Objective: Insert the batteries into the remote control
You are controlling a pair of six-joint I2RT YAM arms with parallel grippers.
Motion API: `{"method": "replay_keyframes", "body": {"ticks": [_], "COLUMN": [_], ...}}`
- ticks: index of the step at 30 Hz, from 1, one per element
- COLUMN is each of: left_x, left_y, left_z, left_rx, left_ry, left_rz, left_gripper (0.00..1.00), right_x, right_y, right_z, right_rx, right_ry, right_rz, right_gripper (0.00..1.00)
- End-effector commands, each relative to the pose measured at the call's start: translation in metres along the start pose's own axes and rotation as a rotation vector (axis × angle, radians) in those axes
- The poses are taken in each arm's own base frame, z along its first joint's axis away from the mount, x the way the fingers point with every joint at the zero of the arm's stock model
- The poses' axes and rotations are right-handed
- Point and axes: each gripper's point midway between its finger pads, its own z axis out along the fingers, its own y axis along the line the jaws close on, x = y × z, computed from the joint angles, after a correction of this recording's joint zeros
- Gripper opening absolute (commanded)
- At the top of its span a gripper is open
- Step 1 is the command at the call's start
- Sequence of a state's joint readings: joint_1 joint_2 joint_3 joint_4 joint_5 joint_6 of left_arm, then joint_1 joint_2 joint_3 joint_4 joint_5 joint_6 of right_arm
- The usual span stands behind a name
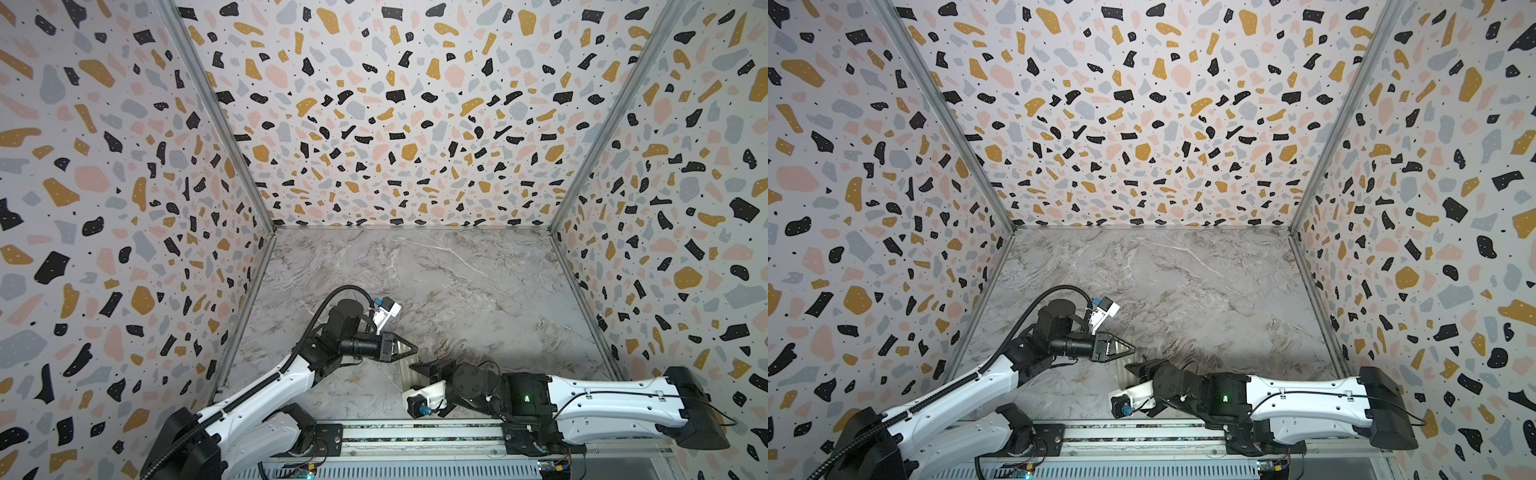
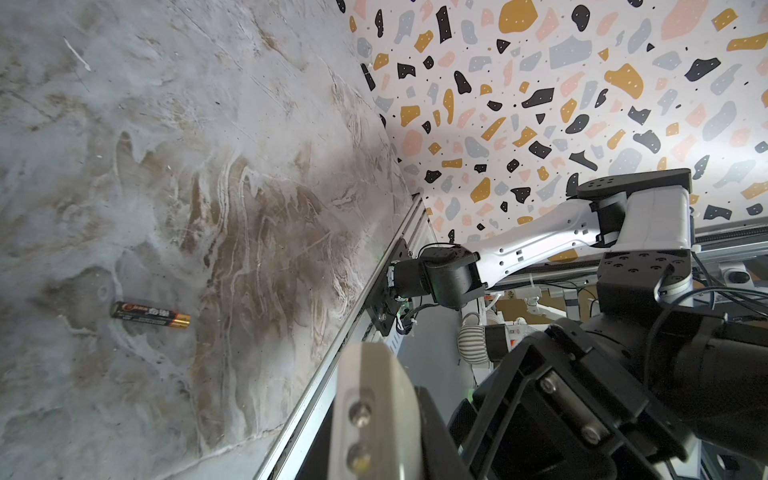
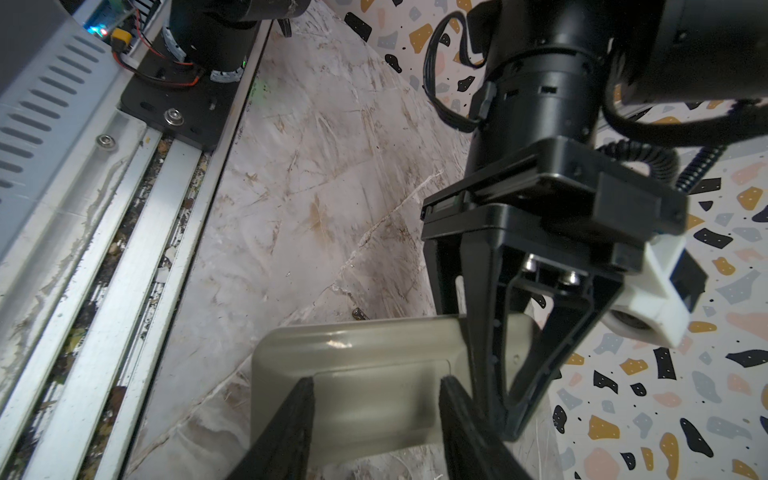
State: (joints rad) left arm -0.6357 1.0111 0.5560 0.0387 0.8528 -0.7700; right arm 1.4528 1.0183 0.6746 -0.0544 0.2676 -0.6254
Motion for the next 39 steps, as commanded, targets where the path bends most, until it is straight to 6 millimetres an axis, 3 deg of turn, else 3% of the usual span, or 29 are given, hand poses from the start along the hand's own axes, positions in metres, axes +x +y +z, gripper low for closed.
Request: {"method": "replay_keyframes", "body": {"ticks": [1,16,39], "left_x": [0.001,0.0,0.0], "left_y": [-0.015,-0.016,-0.017], "left_z": [-0.003,-0.003,-0.004], "left_rx": [0.054,0.054,0.054], "left_ry": [0.008,0.01,0.008], "left_rz": [0.035,0.037,0.039], "left_gripper": [0.0,0.0,0.0], "right_x": [-0.002,-0.005,-0.014], "right_y": [-0.011,0.004,0.008], "right_z": [-0.003,-0.004,-0.007], "right_rx": [0.023,-0.054,-0.088], "right_ry": [0.017,0.0,-0.048], "right_rz": [0.016,0.022,0.032], "right_gripper": [0.51,0.54,0.54]}}
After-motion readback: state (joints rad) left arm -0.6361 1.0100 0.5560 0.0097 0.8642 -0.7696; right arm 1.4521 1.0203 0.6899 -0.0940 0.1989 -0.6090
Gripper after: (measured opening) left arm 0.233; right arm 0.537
